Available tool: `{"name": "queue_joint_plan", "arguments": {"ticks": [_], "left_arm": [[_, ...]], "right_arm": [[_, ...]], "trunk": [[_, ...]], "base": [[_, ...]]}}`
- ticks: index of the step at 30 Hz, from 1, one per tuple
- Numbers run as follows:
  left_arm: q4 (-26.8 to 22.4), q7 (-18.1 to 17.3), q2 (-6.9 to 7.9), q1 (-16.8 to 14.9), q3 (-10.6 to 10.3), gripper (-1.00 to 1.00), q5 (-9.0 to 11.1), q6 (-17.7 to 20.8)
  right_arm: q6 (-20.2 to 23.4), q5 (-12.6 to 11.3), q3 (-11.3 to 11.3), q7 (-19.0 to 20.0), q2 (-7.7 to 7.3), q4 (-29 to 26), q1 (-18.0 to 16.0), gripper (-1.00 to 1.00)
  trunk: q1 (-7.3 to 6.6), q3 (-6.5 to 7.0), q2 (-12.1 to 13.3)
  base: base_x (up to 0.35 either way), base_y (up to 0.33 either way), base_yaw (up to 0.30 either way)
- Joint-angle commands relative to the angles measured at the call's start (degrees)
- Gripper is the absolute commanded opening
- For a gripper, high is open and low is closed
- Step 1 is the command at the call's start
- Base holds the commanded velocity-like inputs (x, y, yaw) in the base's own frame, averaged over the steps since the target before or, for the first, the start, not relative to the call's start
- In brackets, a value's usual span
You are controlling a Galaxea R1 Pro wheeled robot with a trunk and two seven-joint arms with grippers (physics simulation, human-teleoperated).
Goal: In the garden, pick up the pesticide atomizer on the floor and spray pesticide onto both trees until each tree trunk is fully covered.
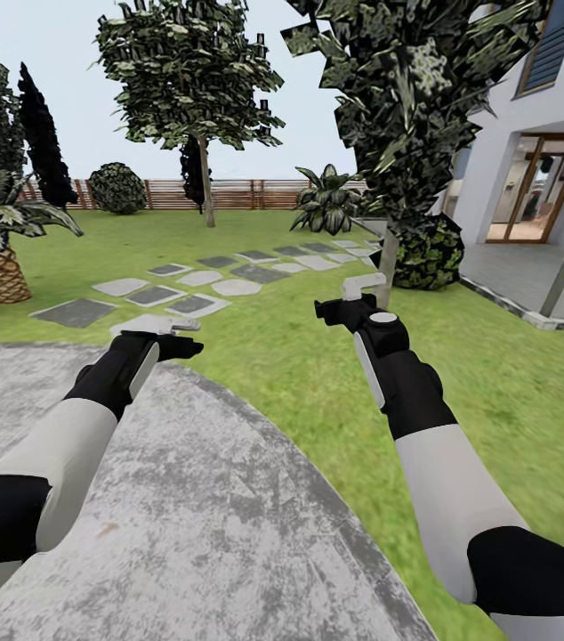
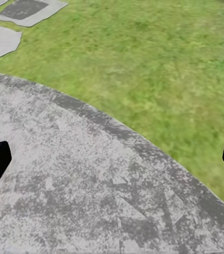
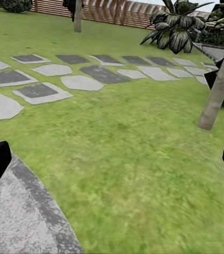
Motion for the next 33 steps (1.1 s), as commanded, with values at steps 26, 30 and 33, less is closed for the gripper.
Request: {"name": "queue_joint_plan", "arguments": {"ticks": [26,30,33], "left_arm": [[0.00,-0.16,0.06,0.00,0.00,1.00,0.00,0.09],[0.00,-0.15,0.02,0.00,-0.06,1.00,0.00,0.09],[0.00,-0.16,0.05,0.00,-0.08,1.00,0.00,0.09]], "right_arm": [[0.01,0.00,0.02,0.00,0.00,0.01,0.00,1.00],[0.03,0.00,0.01,0.00,0.00,0.01,0.00,1.00],[0.03,0.00,0.04,0.00,0.00,0.07,0.00,1.00]], "trunk": [[0.00,0.00,0.00],[0.00,0.00,0.00],[0.00,0.00,0.00]], "base": [[0.339,0.000,0.000],[0.339,0.000,0.000],[0.339,0.000,0.000]]}}
